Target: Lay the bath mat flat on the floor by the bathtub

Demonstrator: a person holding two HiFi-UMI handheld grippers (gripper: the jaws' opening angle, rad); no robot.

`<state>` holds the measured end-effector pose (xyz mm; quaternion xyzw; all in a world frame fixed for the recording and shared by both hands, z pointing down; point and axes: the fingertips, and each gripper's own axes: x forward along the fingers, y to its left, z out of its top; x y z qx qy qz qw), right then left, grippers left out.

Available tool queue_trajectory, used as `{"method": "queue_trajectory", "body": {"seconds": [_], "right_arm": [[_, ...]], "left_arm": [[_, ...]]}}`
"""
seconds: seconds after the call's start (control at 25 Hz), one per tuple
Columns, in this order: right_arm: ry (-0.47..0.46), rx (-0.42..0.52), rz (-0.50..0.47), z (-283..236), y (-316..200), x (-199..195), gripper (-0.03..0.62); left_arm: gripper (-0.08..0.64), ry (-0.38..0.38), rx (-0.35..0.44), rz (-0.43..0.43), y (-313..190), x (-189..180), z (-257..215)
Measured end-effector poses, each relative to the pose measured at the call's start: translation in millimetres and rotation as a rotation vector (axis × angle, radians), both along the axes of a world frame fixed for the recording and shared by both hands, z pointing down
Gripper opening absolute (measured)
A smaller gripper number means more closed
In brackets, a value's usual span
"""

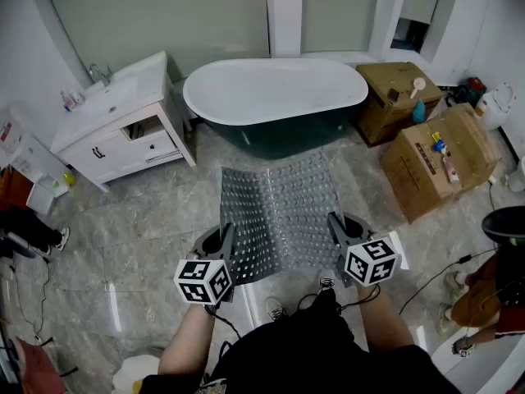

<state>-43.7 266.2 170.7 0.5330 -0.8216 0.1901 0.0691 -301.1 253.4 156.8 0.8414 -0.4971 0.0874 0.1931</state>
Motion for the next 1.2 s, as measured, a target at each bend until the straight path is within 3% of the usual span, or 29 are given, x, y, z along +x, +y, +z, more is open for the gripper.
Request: {"method": "queue_trajectory", "body": {"seconds": [0.76,1.2], "right_arm": [[-0.028,0.001,-0.024,6.2,-3.3,21.4,0.031],[-0.032,-0.015,-0.080,14.0,-37.7,71.0,0.031]], "left_arm": [[0.029,0.014,-0.006,-0.041,1.1,17.9,6.8],[0.029,0.012,-0.034,-0.095,-21.4,67.8,11.7]]}}
